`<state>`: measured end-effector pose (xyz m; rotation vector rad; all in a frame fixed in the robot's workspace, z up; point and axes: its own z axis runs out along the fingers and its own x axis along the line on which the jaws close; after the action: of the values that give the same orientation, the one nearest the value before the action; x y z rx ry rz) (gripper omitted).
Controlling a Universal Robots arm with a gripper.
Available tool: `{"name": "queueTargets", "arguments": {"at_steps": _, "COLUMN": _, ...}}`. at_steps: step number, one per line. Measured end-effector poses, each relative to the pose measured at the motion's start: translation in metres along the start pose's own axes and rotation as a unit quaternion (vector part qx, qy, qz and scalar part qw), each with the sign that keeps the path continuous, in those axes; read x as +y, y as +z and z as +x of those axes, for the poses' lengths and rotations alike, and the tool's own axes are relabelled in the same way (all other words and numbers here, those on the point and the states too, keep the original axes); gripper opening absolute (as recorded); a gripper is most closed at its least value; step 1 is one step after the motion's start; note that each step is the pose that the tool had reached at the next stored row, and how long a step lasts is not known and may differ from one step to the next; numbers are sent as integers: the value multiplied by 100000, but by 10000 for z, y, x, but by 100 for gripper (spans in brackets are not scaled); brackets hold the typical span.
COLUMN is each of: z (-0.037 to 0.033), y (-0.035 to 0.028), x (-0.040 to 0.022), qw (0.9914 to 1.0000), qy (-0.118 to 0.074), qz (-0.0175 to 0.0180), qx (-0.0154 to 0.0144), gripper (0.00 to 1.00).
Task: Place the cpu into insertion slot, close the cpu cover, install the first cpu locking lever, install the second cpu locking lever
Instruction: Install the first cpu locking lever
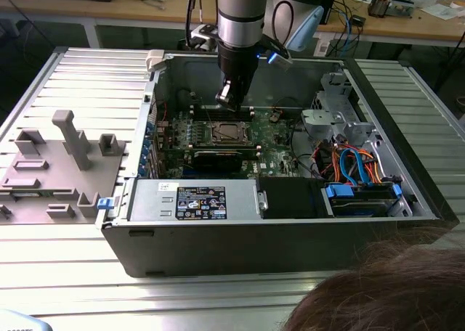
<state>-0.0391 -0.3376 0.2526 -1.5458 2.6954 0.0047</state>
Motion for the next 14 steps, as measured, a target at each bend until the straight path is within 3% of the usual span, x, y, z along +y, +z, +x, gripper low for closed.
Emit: {"name": "queueTargets", "arguments": {"at_steps": 14, "z": 0, "y": 0, "x": 1, "qw": 99961, "qy": 2806, "qz": 88, "qx": 42, "gripper": 11}}
